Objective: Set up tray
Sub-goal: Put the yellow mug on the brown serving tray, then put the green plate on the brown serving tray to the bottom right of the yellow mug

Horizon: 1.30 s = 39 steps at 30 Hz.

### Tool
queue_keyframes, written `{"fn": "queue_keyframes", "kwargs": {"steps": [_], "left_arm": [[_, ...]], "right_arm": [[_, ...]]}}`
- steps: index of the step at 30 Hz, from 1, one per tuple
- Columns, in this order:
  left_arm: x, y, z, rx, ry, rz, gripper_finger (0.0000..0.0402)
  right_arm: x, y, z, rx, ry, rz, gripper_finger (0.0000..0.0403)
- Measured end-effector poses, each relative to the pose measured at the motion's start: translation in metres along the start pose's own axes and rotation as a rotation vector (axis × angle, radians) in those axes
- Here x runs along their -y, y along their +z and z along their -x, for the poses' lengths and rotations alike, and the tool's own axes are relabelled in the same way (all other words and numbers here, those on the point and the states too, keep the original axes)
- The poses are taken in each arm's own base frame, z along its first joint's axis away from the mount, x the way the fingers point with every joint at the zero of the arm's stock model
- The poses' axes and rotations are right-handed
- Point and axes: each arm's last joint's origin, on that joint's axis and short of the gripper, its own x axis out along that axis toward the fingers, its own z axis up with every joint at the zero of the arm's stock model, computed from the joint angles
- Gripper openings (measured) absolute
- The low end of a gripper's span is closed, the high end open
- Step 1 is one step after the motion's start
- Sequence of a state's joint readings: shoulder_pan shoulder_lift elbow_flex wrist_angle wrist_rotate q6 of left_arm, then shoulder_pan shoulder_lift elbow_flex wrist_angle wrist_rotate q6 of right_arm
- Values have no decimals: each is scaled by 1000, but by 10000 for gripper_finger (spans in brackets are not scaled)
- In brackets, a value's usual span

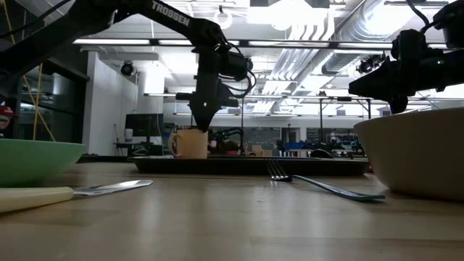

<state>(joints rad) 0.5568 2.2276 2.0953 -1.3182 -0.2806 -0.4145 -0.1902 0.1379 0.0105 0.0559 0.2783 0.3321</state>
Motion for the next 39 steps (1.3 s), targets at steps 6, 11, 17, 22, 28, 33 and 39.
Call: {"fn": "queue_keyframes", "kwargs": {"steps": [6, 11, 17, 22, 28, 33, 39], "left_arm": [[0, 0, 0, 0, 0, -1, 104], [0, 0, 0, -2, 1, -2, 104], [-1, -2, 0, -23, 11, -9, 114], [-1, -2, 0, -23, 12, -8, 125], [-1, -2, 0, -25, 6, -7, 139], [-3, -3, 8, -7, -8, -1, 147], [-7, -4, 19, 15, -17, 5, 152]], "right_arm": [[0, 0, 0, 0, -1, 0, 57], [0, 0, 0, 1, -2, 0, 57], [0, 0, 0, 1, -3, -2, 57], [0, 0, 0, 1, -3, -3, 57], [0, 0, 0, 1, -3, -6, 57], [0, 0, 0, 1, -3, -6, 57], [0, 0, 0, 1, -3, -6, 57]]}}
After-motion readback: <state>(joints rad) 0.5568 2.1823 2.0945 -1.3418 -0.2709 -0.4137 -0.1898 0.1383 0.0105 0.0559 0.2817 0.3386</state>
